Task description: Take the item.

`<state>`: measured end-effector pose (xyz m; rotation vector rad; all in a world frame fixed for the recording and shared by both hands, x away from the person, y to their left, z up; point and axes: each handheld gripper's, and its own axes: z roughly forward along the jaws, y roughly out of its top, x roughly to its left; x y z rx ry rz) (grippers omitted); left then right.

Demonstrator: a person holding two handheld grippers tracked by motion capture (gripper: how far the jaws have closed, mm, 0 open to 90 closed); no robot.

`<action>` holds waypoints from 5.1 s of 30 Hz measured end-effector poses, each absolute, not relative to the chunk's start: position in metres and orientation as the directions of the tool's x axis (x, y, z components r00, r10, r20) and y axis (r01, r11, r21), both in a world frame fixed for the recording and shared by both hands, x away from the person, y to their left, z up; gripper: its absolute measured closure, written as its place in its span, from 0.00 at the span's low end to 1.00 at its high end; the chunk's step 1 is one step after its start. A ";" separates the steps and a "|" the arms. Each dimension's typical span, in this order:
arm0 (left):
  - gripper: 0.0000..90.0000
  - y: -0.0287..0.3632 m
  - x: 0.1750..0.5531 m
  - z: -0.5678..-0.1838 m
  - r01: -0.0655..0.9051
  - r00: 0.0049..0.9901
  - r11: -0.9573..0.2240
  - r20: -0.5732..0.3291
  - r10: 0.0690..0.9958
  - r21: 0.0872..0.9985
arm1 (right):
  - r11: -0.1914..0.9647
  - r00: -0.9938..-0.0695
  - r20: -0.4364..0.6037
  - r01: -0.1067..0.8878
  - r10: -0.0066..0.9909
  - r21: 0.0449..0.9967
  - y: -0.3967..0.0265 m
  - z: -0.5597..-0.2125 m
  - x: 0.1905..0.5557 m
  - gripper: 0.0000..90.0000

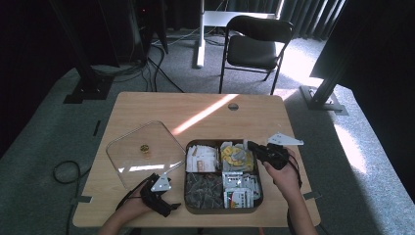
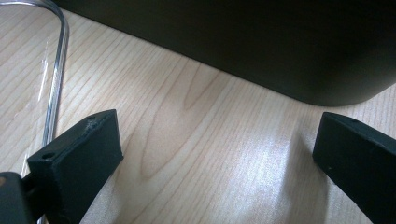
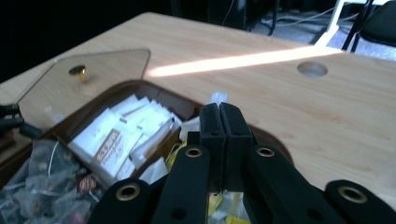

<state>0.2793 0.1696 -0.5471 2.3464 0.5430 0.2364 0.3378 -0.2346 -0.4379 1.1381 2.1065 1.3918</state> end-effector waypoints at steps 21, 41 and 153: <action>0.01 0.170 0.279 -0.547 0.316 0.895 -0.663 0.018 0.445 0.679 | 0.085 -0.558 0.145 0.365 0.817 0.927 -0.246 -0.411 0.352 0.99; 0.01 0.170 0.279 -0.547 0.317 0.896 -0.664 0.017 0.445 0.677 | -0.006 -0.423 0.150 0.323 0.894 0.946 -0.292 -0.395 0.366 0.99; 0.01 0.170 0.279 -0.547 0.318 0.895 -0.663 0.015 0.445 0.678 | 0.061 -0.438 0.192 0.500 0.878 0.864 -0.315 -0.510 0.329 0.21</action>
